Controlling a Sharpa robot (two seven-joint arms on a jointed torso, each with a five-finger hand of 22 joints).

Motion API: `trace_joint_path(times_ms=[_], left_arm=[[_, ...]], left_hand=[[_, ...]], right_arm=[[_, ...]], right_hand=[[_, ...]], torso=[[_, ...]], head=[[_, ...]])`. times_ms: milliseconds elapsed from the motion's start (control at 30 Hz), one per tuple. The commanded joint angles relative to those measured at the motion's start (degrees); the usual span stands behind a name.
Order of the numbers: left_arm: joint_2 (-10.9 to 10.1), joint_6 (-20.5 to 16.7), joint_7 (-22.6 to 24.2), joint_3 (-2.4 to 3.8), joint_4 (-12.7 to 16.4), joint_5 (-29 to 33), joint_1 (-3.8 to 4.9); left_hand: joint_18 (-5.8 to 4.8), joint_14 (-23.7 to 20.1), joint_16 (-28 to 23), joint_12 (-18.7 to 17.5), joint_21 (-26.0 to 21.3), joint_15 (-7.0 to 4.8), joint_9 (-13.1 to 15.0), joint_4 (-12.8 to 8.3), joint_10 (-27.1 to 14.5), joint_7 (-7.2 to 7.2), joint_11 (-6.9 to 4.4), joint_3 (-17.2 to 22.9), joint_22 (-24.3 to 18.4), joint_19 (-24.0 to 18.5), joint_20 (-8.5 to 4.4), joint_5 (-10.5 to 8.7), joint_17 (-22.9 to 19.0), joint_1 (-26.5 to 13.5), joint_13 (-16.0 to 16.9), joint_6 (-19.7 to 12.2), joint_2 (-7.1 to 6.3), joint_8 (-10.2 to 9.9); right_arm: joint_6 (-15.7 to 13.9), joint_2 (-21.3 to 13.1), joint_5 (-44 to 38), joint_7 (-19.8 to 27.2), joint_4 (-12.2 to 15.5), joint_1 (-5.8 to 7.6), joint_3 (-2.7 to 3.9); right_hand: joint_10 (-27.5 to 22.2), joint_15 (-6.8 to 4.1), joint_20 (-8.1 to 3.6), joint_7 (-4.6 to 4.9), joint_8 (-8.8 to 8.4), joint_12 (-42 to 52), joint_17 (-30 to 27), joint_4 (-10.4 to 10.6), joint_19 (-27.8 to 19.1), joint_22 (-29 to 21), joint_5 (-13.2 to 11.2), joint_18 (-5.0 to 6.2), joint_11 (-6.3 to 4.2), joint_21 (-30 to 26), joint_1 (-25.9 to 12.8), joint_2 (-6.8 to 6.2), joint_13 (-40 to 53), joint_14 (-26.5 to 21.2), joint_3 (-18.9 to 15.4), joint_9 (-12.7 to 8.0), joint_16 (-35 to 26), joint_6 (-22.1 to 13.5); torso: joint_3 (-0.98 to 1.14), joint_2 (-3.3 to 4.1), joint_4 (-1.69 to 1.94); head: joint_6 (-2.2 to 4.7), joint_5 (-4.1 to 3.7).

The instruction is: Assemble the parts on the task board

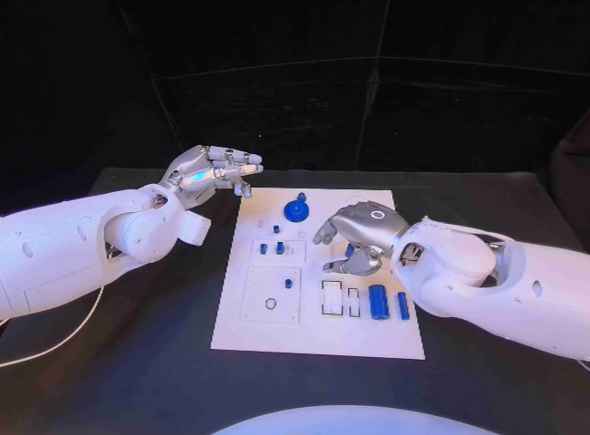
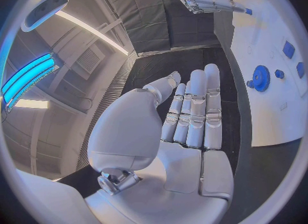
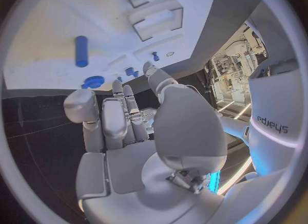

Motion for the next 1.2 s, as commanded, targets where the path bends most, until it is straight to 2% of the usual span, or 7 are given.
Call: trace_joint_path(times_ms=[33,167,233,400,633,933,1200], left_arm=[[0.01,0.73,0.20,0.04,0.13,0.26,0.07],[0.09,0.74,0.22,0.04,0.12,0.26,0.07],[0.11,0.75,0.21,0.03,0.13,0.26,0.07],[0.06,0.72,0.17,0.01,0.07,0.26,0.07],[0.03,0.75,0.14,0.00,0.01,0.26,0.07],[0.03,0.76,0.13,-0.01,-0.11,0.26,0.07],[0.10,0.83,0.12,-0.03,-0.19,0.26,0.07]], left_hand=[[0.86,-0.26,0.34,0.22,-0.36,-0.02,-0.04,-0.02,-0.38,0.19,0.15,-0.21,-0.05,0.31,0.02,0.14,-0.05,0.53,0.01,-0.39,0.18,0.38],[0.86,-0.26,0.34,0.22,-0.36,-0.02,-0.04,-0.02,-0.38,0.19,0.15,-0.21,-0.05,0.31,0.02,0.14,-0.05,0.53,0.01,-0.39,0.18,0.38],[0.86,-0.26,0.34,0.22,-0.36,-0.02,-0.04,-0.02,-0.38,0.19,0.15,-0.21,-0.05,0.31,0.02,0.14,-0.05,0.53,0.01,-0.39,0.18,0.38],[0.86,-0.26,0.34,0.22,-0.36,-0.02,-0.04,-0.02,-0.38,0.19,0.15,-0.21,-0.05,0.31,0.02,0.14,-0.05,0.53,0.01,-0.39,0.18,0.38],[0.86,-0.26,0.34,0.22,-0.36,-0.02,-0.04,-0.02,-0.38,0.19,0.15,-0.21,-0.05,0.31,0.02,0.14,-0.05,0.53,0.01,-0.39,0.18,0.38],[0.86,-0.26,0.34,0.22,-0.36,-0.02,-0.04,-0.02,-0.38,0.19,0.15,-0.21,-0.05,0.31,0.02,0.14,-0.05,0.53,0.01,-0.39,0.18,0.38],[0.86,-0.26,0.34,0.22,-0.36,-0.02,-0.04,-0.02,-0.38,0.19,0.15,-0.21,-0.05,0.31,0.02,0.14,-0.05,0.53,0.01,-0.39,0.18,0.38]], right_arm=[[2.40,-1.58,6.14,-2.36,-0.11,1.27,0.13],[4.73,-3.00,5.05,-3.62,-1.10,2.16,0.22],[5.72,-3.38,4.29,-4.11,-1.45,2.37,0.24],[8.36,-3.63,3.37,-4.40,-1.84,2.59,0.25],[10.87,-2.89,3.72,-4.43,-2.08,2.64,0.23],[12.53,-1.19,4.59,-3.30,-3.08,2.62,0.19],[13.21,0.15,5.06,-2.43,-4.27,2.55,0.16]], right_hand=[[-1.98,0.51,0.10,-0.40,-0.27,1.56,-0.80,3.49,-0.55,-0.98,0.75,0.80,0.25,-0.78,5.34,2.19,0.10,0.60,-11.77,-0.09,-0.42,-0.18],[-4.48,0.95,0.51,-1.50,-0.26,2.44,-1.07,8.19,-0.83,-1.87,1.64,0.91,0.64,-1.45,9.00,1.07,-0.02,0.62,-15.05,-0.09,-0.44,-0.28],[-4.96,0.96,0.56,-1.69,-0.25,3.10,-1.15,10.29,-0.86,-2.08,1.55,0.94,0.64,-1.63,10.48,0.73,-0.01,0.61,-15.62,-0.08,-0.41,-0.28],[-4.73,0.84,0.48,-2.14,-0.16,4.37,-1.80,12.06,-0.83,-2.28,1.45,0.96,0.45,-1.82,12.62,1.27,0.04,0.47,-15.40,-0.04,-0.74,0.11],[-3.80,0.64,0.30,-1.99,0.05,5.58,-2.22,12.13,-0.70,-2.36,1.33,0.99,0.17,-1.90,13.87,2.95,0.08,0.39,-14.49,0.05,-0.99,1.06],[0.50,-0.33,-0.56,-1.49,0.18,7.04,-1.60,10.54,0.53,-0.58,0.15,0.66,-0.90,-0.83,16.27,6.87,-0.19,0.75,-12.11,0.05,-0.47,3.27],[2.57,-0.67,-0.94,-1.42,0.18,5.80,-1.24,10.08,1.01,0.17,-0.01,0.51,-1.26,-0.33,17.53,8.11,-0.30,0.92,-9.84,0.03,-0.08,4.61]], torso=[[0.00,-0.04,-0.16],[-0.01,-0.03,-0.08],[0.04,0.02,-0.02],[0.05,0.03,0.00],[0.06,0.08,-0.02],[0.08,0.06,-0.03],[0.06,0.04,-0.03]], head=[[0.79,-0.77],[1.26,-1.27],[1.39,-1.36],[1.36,-1.43],[1.07,-1.36],[0.86,-1.42],[0.68,-1.48]])
